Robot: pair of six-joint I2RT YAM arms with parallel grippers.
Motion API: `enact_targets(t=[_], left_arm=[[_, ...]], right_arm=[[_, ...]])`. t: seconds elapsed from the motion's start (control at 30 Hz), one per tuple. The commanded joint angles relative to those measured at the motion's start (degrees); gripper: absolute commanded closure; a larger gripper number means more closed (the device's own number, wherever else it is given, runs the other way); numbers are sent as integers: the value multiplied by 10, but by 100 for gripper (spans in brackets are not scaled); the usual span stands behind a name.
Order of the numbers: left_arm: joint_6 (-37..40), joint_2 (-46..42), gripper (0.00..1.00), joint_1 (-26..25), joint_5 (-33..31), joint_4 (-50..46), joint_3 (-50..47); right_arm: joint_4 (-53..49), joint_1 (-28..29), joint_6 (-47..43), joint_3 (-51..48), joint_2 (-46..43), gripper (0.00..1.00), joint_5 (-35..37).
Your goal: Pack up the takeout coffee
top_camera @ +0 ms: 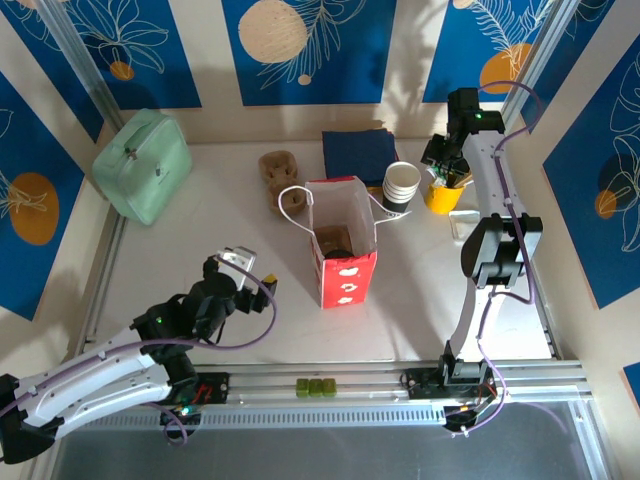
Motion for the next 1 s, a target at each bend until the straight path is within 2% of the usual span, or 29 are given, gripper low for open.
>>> enact_targets(t=[0.0, 0.53, 0.97], left_arm=[[11, -8, 1, 0, -9, -1, 0], [18, -7, 1, 1, -6, -8, 8], [14, -5, 1, 1, -4, -11, 10]], right_arm=[[-9, -5, 3, 8, 9, 45, -2], [-36, -5, 9, 48, 45, 53, -25], [-59, -8, -5, 62, 40, 67, -16]])
